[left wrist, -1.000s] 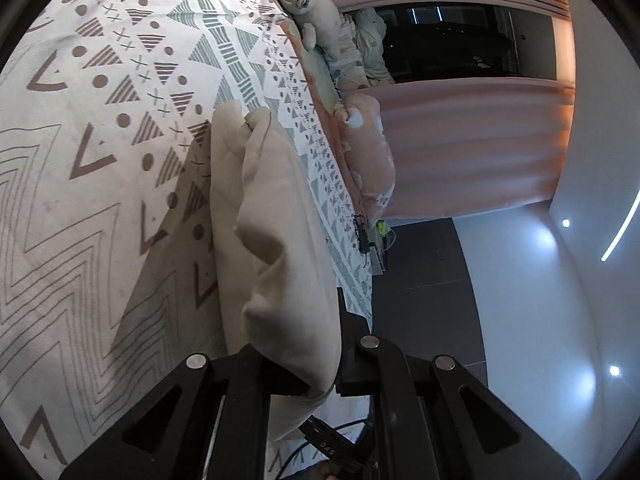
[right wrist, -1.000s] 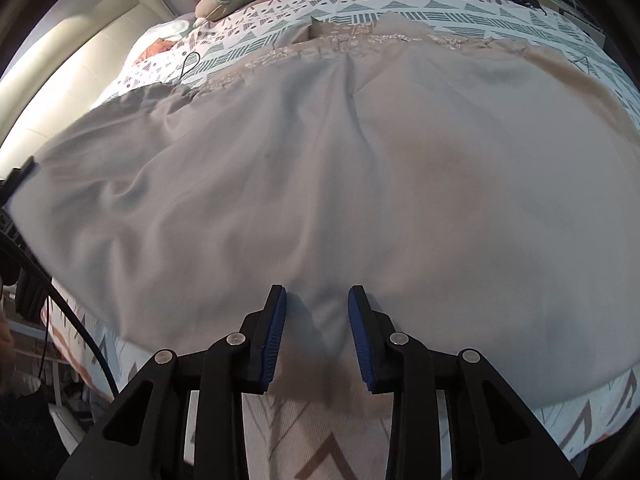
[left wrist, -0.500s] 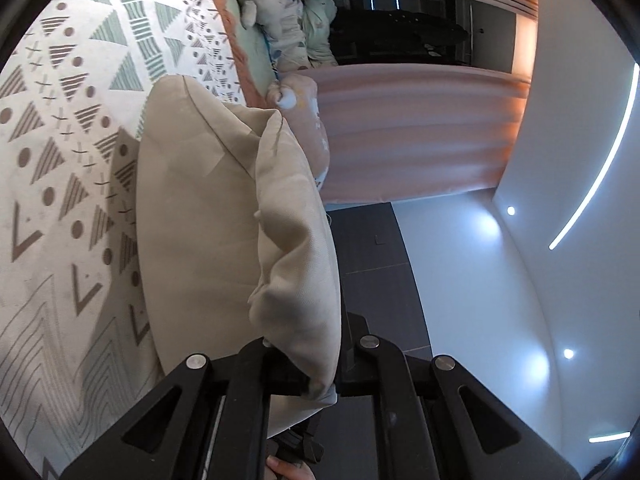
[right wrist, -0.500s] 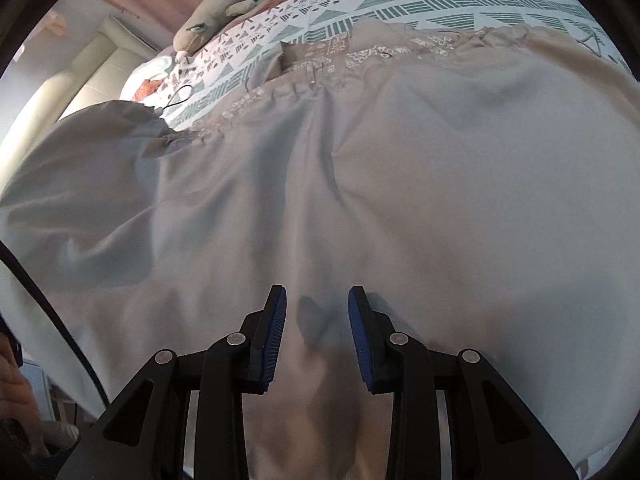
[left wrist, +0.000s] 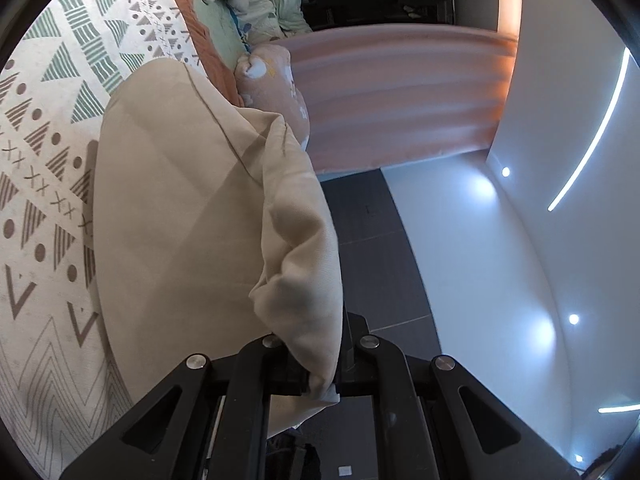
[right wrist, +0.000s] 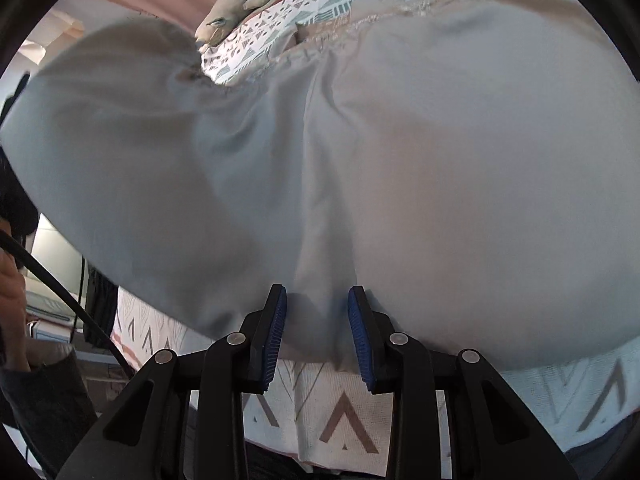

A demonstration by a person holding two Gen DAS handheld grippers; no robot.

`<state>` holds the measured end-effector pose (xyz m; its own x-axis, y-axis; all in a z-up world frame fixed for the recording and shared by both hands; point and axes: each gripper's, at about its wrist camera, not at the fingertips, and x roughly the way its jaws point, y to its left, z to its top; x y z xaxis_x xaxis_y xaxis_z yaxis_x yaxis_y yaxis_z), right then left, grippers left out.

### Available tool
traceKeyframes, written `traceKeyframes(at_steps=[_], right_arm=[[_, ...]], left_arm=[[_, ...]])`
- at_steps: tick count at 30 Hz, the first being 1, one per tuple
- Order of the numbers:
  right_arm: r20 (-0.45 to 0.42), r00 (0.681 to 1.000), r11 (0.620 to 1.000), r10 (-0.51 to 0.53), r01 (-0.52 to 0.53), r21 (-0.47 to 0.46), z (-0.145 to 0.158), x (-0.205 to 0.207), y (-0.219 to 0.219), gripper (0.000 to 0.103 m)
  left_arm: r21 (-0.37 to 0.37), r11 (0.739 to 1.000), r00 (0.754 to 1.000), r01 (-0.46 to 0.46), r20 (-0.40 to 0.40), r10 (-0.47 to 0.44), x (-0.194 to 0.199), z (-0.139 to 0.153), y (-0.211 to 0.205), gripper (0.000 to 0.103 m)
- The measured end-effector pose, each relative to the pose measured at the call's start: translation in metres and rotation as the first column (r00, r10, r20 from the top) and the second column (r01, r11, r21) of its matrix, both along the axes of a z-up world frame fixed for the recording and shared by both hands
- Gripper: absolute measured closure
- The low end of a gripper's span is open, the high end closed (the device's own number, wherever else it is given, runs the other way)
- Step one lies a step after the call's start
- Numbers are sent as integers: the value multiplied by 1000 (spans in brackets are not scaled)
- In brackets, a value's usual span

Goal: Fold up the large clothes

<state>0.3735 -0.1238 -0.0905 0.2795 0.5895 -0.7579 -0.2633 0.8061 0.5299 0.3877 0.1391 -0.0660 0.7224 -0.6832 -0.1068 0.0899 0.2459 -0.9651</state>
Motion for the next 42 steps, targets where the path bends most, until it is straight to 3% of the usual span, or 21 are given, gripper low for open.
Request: traceKeyframes(at_steps=[10,16,23,27,32,34,42], right_arm=[[-28,1000,992,-9,12,124,-10,7,-35,77],[46,986,978,-159,151,144,6,-1,-108,76],[44,943,931,-330,318,178,2,-7,-192,76],[28,914,899,-405,393,196,-4,-10,-225,76],[12,881,862,-473,460,213,-11,-16,-261,76],[6,871,850,-492,479,219,-9,-19,-270,76],[-36,850,818,-526,517,252,-10,-43,-303,76]], left_arm=[[14,996,996,91,-24,-91,37,9,-63,93],[14,990,989,140,-58,-139,62,7,-106,93],[13,973,969,229,-93,-227,84,-5,-171,93],[25,954,950,299,-99,-295,90,-7,-214,93],[95,920,918,380,-157,-363,90,-20,-271,93],[91,907,903,411,-175,-392,88,-29,-288,93],[118,859,836,498,-326,-440,77,-70,-323,93]])
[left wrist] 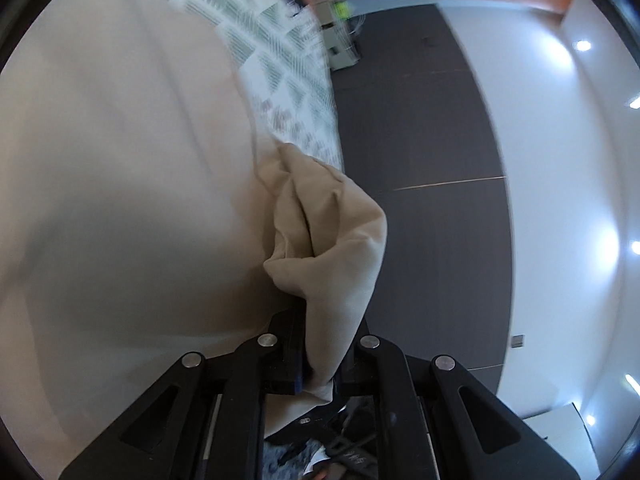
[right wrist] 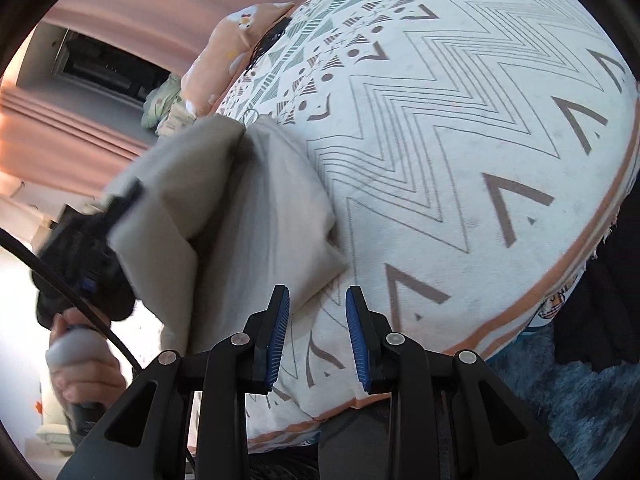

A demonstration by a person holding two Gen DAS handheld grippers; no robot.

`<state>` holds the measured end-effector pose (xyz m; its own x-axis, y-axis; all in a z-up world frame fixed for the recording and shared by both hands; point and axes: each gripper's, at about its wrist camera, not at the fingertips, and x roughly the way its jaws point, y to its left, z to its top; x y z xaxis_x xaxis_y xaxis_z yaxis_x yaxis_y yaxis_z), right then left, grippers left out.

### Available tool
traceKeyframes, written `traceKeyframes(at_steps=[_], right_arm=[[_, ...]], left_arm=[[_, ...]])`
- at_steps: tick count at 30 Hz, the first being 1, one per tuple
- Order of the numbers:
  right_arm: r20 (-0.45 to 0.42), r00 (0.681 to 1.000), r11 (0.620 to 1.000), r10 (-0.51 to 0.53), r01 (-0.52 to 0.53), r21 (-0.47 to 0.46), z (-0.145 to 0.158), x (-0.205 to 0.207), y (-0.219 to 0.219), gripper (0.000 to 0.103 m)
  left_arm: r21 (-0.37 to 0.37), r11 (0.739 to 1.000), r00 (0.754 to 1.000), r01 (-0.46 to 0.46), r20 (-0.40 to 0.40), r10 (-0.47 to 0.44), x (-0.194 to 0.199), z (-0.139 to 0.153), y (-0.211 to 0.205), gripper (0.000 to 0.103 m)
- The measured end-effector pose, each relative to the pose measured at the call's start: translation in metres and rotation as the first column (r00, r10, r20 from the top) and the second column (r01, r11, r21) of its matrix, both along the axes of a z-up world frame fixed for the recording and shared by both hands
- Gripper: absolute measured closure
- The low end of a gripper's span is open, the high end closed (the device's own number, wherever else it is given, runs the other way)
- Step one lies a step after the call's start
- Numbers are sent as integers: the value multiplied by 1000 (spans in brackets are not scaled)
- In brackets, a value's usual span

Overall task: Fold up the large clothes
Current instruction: 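Fold the held skirt over the dress bodice with the left gripper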

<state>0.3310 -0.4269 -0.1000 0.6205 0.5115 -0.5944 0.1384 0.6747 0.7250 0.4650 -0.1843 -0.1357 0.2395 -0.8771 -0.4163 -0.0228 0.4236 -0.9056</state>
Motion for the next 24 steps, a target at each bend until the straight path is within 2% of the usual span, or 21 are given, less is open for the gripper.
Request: traceKeyframes(at_steps=[1,2,3,4,5,6,13,18,24], right_arm=[[-1,1000,1000,-3,3,12,-1,0,-3,76],[2,1000,1000,-5,5,16,3,-6,-7,76],[6,1000,1000,-8,8,14,4,-7,-9,71],[14,1000,1000,-13,12,11,7,-8,-10,56],[26,1000,1000,-17,17,11,9,-9,-10,45],[38,999,1000,-21,20,12,12,-11,-9,29],[91,995,999,33,-34,10,19,2,2,28],[83,995,999,52,-51,-7,15,21,15,28],[41,999,999,29,-27,-42,11,45,24,30]], left_arm=[[18,1000,1000,11,-24,-11,-1,-5,-1,89],[35,999,999,20,-40,-19,-3,-8,-2,80],[46,999,999,25,-49,-23,-5,-10,-2,72],[45,999,999,22,-44,-20,-7,-10,-1,47],[45,999,999,18,-33,-16,-9,-7,1,10],[47,999,1000,10,-13,-10,-12,-3,4,0],[114,992,997,-61,60,54,-32,20,48,0],[208,967,985,-148,116,126,-46,27,100,0],[285,926,967,-247,128,218,-62,17,160,0]])
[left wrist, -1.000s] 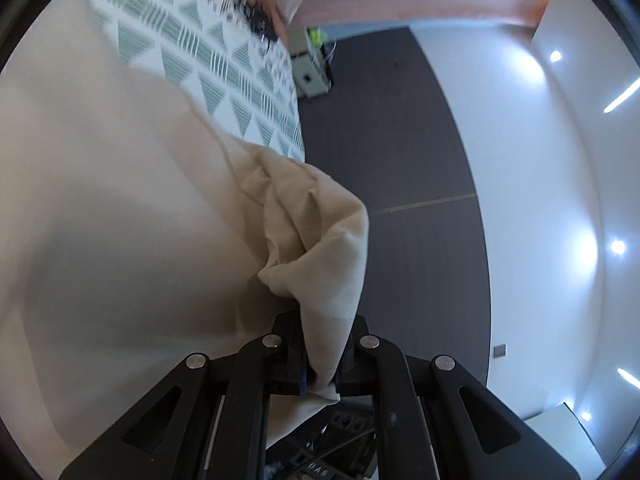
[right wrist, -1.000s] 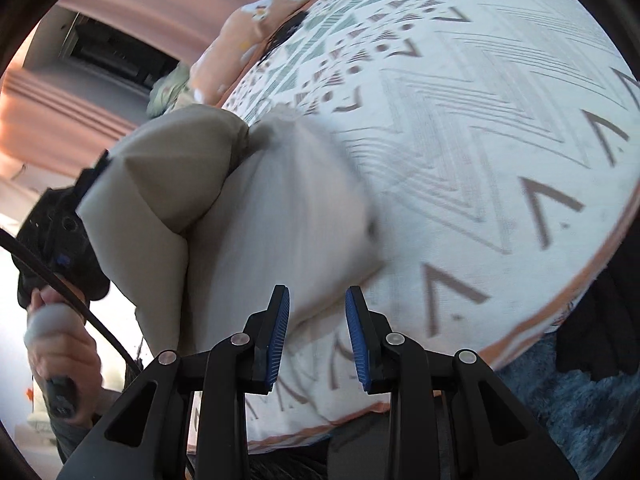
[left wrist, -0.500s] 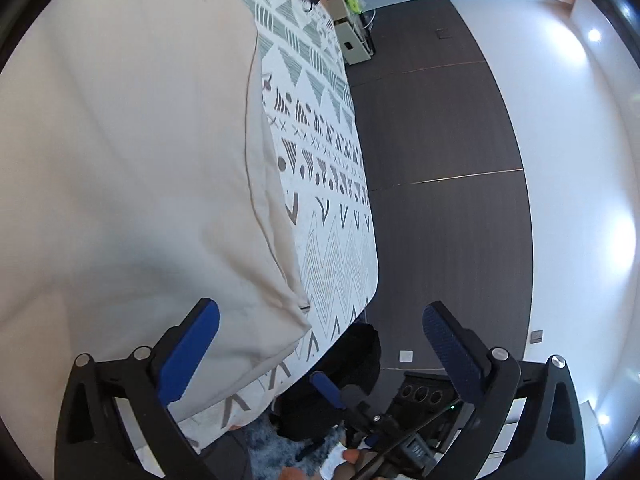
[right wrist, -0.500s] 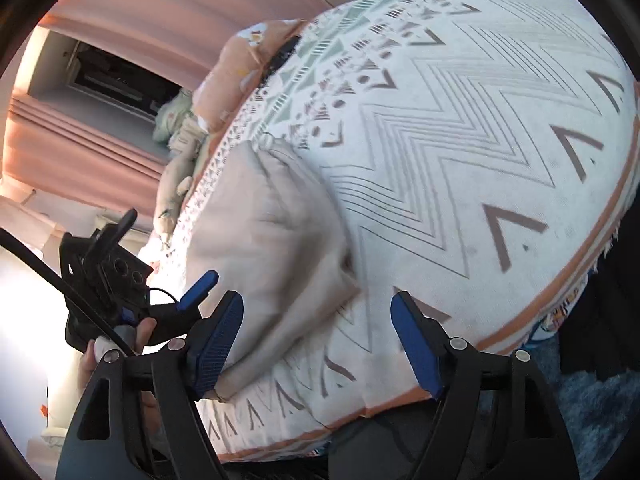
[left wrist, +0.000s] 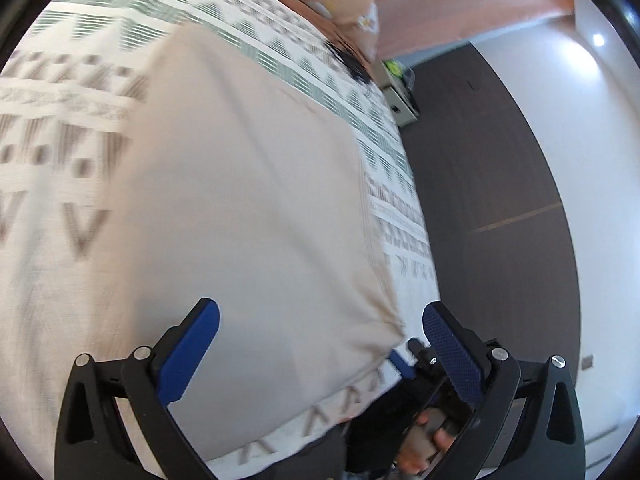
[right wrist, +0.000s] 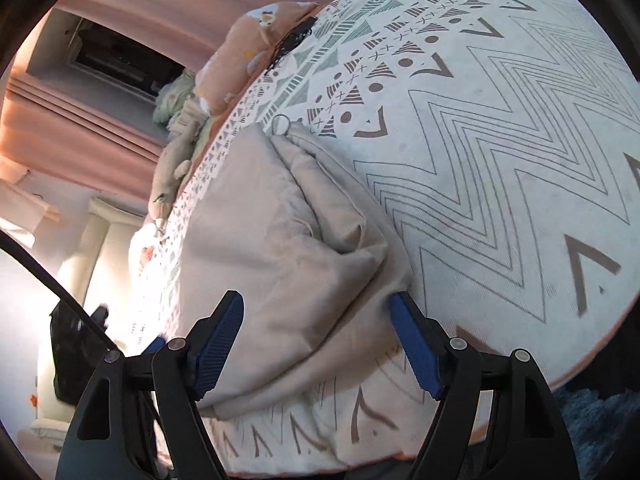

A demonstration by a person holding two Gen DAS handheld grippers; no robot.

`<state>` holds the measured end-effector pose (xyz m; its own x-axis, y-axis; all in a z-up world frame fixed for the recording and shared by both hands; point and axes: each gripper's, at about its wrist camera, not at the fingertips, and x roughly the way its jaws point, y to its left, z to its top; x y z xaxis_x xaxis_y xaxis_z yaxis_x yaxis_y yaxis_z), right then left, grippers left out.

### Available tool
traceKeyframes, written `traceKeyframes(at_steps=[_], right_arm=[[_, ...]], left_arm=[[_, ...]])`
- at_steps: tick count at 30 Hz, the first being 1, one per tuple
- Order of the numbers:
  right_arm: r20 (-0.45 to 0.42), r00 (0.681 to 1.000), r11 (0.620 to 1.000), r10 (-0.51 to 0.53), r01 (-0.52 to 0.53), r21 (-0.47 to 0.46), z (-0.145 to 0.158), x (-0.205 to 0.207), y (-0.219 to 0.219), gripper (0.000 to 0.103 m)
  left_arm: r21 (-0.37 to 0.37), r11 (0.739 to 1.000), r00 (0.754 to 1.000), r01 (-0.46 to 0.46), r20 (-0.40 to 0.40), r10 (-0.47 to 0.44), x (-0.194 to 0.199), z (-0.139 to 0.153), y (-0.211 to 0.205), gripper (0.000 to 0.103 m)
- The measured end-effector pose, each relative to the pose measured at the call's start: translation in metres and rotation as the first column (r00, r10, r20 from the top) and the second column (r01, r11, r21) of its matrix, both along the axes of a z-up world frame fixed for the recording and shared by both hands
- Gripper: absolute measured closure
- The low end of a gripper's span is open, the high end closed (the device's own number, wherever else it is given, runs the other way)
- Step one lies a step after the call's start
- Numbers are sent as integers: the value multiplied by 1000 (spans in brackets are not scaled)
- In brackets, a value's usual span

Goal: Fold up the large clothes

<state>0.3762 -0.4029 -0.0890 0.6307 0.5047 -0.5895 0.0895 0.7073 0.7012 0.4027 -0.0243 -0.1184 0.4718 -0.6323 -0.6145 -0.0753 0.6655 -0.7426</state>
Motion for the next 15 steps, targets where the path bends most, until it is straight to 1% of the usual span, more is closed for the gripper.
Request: traceKeyframes(at_steps=[2,3,4,5,6,8,9,10,11,12,13,15], right_arm=[[-6,1000,1000,-20,19,-10,1,4,1,36],[-4,1000,1000,-27,27,-15,3,5,2,41],[-2,1000,999,-31,31,-22,5,6,4,47],[-2,999,999,-36,36,-33,6,8,5,50],[-3,999,998,-41,40,-41,7,9,6,56],[-12,999,998,-47,46,-53,8,14,7,63],[-12,998,996,-55,54,-67,10,14,8,71],[-9,998,995,-60,59,-78,13,13,8,80],[3,998,994,-63,63,-84,16,11,9,85],[19,998,995,-58,59,-79,19,9,10,91],[30,998,995,-51,54,-87,22,7,11,93],[55,998,991,-36,42,-128,30,0,16,95]], left_arm=[[48,998,999,-31,-12,31,-3,-6,10,0],[71,996,999,-45,-13,46,-9,-8,15,0],[75,996,998,-57,-14,58,-13,-10,21,0],[68,995,997,-68,-19,70,-18,-14,26,0],[60,995,997,-76,-29,78,-21,-19,30,1],[72,994,995,-82,-47,85,-28,-27,35,12],[82,994,995,-78,-56,83,-31,-31,36,15],[87,994,995,-71,-66,77,-34,-34,36,21],[89,994,994,-64,-78,71,-35,-38,35,28],[90,994,994,-56,-91,64,-37,-42,34,31],[91,995,993,-48,-99,57,-38,-46,33,36],[92,995,992,-38,-113,48,-40,-53,30,39]])
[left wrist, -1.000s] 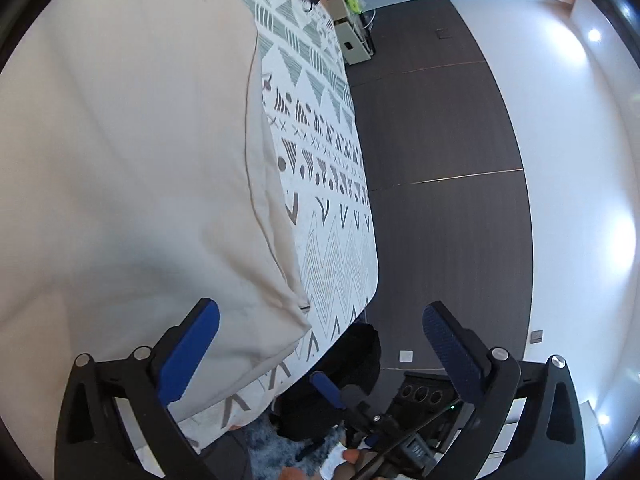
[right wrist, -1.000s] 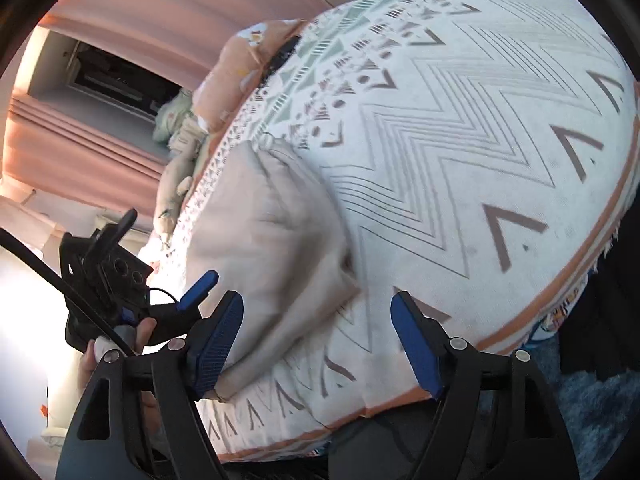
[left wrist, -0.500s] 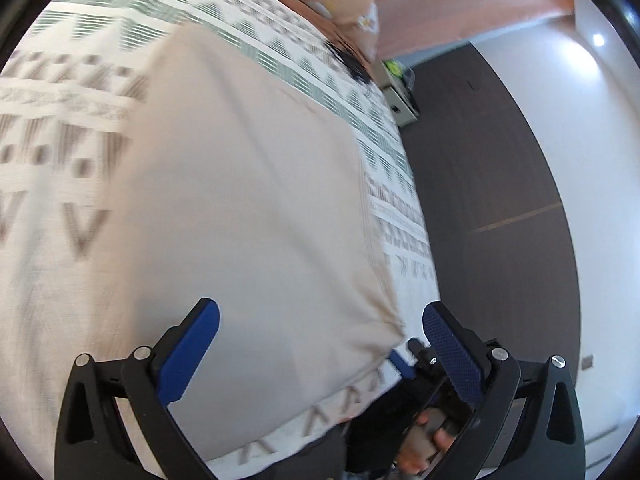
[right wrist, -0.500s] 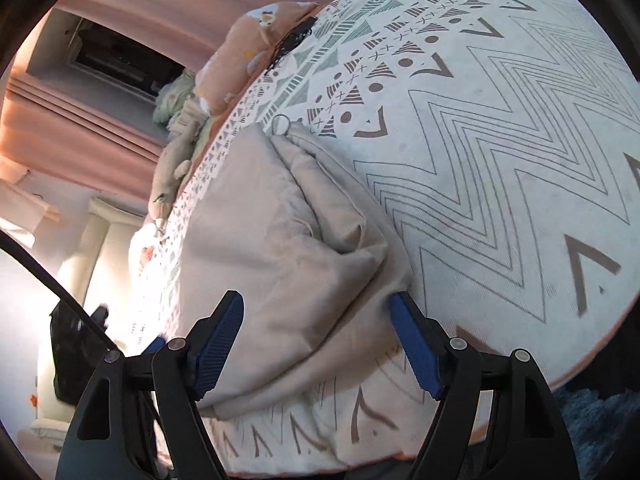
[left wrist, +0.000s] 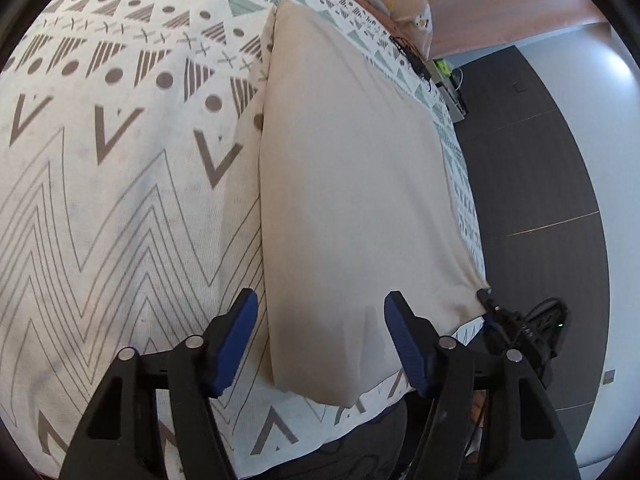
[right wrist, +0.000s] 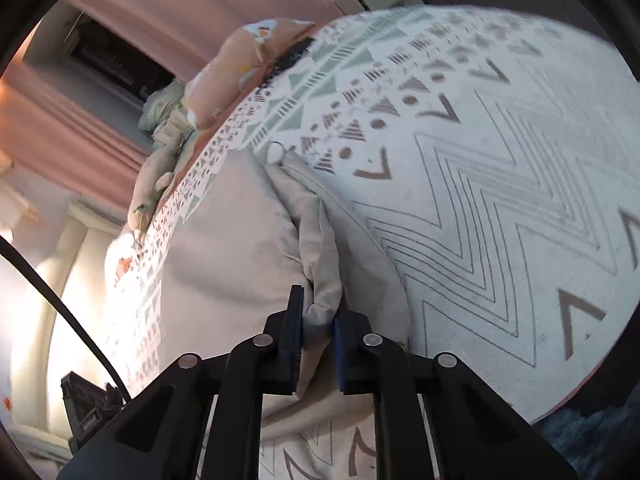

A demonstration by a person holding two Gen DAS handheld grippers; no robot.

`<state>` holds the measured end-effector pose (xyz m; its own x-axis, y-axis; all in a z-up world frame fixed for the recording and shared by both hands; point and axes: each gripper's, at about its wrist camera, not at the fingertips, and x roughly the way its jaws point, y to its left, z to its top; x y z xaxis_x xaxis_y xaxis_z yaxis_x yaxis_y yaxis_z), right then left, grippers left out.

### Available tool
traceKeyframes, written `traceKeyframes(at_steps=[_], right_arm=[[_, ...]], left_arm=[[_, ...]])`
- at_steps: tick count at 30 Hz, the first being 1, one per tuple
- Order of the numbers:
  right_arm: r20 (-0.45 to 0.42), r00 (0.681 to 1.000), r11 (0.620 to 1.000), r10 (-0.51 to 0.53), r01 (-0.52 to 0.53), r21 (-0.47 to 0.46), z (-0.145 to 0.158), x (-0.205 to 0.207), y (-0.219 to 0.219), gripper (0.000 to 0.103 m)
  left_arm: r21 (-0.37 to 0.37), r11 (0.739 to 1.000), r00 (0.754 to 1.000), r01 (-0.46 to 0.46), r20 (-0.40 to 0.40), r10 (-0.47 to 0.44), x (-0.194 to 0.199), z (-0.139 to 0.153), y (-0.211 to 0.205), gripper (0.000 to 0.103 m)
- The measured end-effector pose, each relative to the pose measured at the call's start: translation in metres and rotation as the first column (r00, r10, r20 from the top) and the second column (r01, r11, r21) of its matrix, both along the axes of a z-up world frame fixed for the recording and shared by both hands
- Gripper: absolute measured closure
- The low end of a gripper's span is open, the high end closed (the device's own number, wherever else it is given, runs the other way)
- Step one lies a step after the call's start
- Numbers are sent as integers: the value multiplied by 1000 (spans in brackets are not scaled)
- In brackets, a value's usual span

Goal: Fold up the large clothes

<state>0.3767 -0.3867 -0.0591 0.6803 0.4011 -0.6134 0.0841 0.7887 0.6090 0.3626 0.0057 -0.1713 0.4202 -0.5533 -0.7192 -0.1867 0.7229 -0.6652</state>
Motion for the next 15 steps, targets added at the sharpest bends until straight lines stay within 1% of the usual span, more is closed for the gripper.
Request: traceKeyframes(at_steps=[2,3,7,11,15], right_arm=[[21,1000,1000,13,-13,-15,6,-8,3,96],[29,999,1000,16,-15,-18,9,-13,4,97],[47,999,1000,18,-18,-3,9,-34,-5,97],[18,1000,1000,0,0,7,-5,-48,-15,98],[-21,999,1000,-29,29,-3,-22,-52,-19,98]], left_arm=[[-12,1000,1000,8,-13,-9,-1,-7,-3,52],[-20,1000,1000,14,-20,-14,-1,-9,-4,53],[-16,1000,1000,23,-9,-24,-3,-12,-7,53],[-24,999,999,35,-12,-35,-3,-14,-8,53],[-47,998,999,44,-22,-45,-3,-19,-10,53]])
